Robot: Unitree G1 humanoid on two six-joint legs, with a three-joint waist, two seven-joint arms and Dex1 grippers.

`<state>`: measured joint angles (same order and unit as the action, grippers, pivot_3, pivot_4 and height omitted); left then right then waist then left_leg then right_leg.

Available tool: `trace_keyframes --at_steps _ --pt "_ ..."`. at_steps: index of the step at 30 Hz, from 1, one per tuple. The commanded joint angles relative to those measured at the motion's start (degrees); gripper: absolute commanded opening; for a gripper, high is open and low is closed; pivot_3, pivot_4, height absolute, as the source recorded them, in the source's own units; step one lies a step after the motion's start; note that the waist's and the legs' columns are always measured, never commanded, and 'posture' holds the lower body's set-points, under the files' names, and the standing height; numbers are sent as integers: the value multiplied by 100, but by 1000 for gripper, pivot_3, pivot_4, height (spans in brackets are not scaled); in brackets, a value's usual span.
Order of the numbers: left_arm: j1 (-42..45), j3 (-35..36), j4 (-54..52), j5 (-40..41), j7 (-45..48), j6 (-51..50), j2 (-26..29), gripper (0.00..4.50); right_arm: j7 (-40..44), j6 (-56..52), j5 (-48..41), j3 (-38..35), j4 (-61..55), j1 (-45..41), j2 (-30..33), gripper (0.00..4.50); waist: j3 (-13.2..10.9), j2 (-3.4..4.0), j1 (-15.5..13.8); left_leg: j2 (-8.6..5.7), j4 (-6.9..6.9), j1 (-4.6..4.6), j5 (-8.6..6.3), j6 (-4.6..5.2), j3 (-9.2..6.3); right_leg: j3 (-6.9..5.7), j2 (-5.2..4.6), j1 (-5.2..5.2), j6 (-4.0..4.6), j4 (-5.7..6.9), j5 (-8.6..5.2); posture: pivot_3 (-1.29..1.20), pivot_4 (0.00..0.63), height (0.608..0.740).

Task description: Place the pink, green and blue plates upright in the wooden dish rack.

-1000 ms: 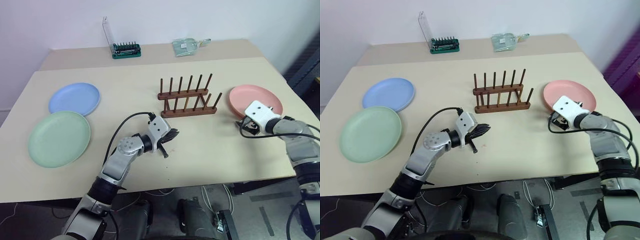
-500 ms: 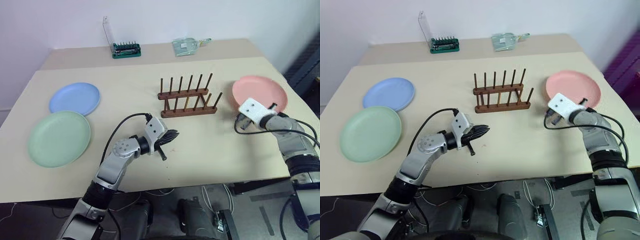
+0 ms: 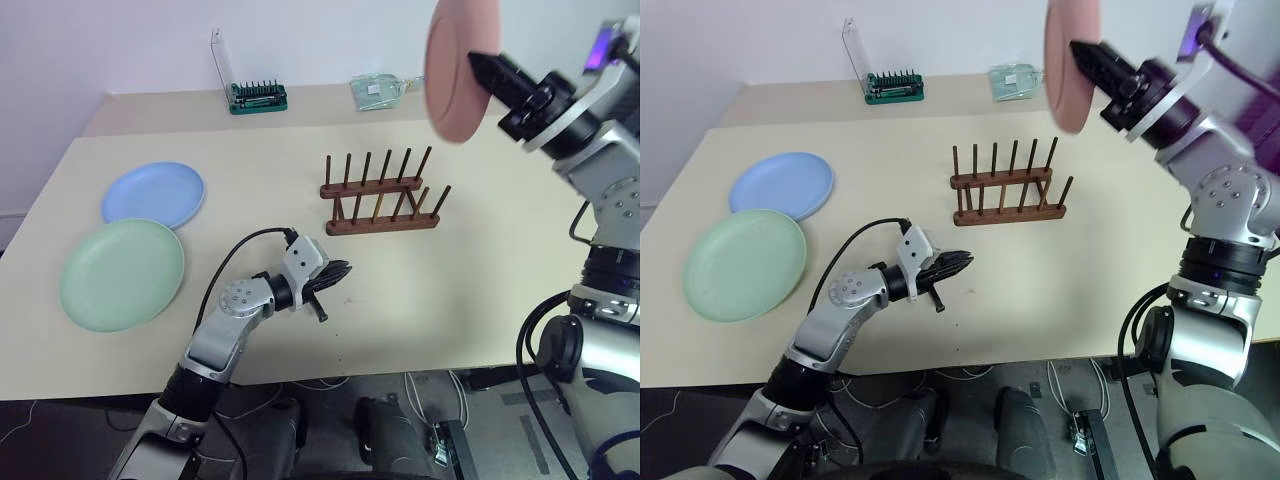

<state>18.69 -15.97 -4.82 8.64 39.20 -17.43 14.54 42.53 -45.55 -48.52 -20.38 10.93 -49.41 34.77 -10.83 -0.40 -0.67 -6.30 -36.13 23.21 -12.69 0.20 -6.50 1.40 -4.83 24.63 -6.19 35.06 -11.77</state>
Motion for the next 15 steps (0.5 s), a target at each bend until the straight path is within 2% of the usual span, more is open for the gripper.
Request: trace_keyframes --at_steps 1,13,15 --pt "-13 71 -297 65 -39 4 -9 310 66 64 33 19 -66 -79 23 40 0 2 10 0 0 7 1 0 4 2 0 9 -1 3 1 0 150 740" --pt "-53 49 -393 89 -24 -66 40 310 -61 -241 128 -7 1073 -396 -45 40 0 2 14 2 0 13 1 -1 10 6 6 18 0 5 2 0 150 740" --pt "-55 53 -404 86 -30 -72 50 310 -139 -166 148 -66 1247 -475 -93 704 0 2 22 2 0 13 1 -1 10 6 5 19 1 5 2 0 150 740"
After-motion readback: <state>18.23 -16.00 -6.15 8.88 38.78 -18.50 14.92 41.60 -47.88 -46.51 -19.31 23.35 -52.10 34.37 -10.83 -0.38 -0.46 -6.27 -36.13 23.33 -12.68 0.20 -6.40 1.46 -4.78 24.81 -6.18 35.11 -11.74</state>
